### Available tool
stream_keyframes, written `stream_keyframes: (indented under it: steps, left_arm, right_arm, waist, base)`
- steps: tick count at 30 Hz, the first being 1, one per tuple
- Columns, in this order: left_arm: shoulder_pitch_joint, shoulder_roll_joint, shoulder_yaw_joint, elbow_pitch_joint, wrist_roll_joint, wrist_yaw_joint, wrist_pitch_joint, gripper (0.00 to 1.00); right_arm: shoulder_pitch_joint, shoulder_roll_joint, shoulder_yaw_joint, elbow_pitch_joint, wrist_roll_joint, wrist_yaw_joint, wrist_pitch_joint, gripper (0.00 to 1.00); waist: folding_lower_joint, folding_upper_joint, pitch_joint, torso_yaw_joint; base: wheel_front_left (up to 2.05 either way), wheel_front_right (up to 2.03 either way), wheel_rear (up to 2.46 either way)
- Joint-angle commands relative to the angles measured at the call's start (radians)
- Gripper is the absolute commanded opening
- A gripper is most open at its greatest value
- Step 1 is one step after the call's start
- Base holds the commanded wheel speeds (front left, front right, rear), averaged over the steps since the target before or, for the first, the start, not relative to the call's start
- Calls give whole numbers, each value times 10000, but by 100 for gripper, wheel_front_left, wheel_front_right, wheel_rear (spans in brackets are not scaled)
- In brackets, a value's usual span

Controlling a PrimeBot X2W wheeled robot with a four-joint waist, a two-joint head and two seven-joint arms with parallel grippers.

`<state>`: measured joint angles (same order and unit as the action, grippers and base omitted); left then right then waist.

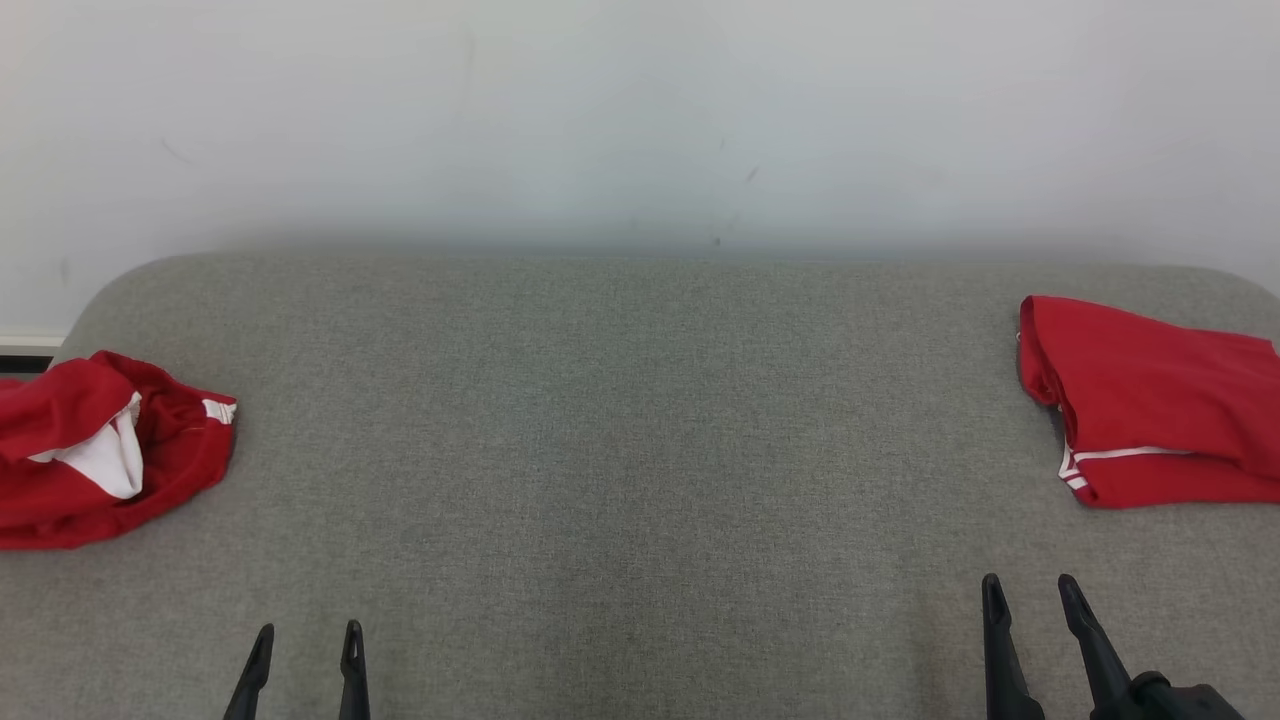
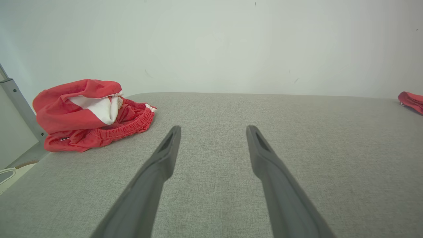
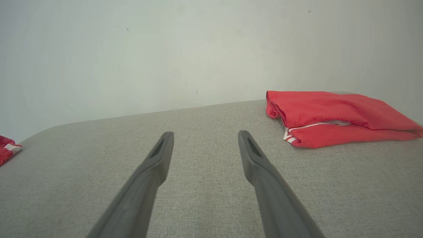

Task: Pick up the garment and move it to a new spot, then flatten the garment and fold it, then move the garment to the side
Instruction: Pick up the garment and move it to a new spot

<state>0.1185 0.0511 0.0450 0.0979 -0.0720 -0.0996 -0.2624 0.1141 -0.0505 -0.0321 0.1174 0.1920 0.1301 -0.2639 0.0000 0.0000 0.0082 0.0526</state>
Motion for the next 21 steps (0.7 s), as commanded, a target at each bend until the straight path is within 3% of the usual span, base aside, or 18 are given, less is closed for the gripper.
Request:
stream_keyframes:
  steps: [1, 13, 21]
  left_arm:
    - [32, -12, 57, 32, -135, 16, -31, 100]
    - [-28, -12, 139, 109, -21, -43, -31, 100]
    - [-39, -11, 255, 140, -8, -122, -31, 100]
  right_arm:
    - [113, 2, 7, 29, 35, 4, -1, 100]
    - [114, 2, -37, 62, 104, 4, -1, 100]
    - [204, 4, 38, 96, 215, 4, -1, 100]
  waist:
    - [0, 0, -6, -2]
    - [0, 0, -22, 190]
    - [0, 0, -38, 923]
  base:
    - [0, 0, 0]
    - [0, 0, 0]
    - [0, 0, 0]
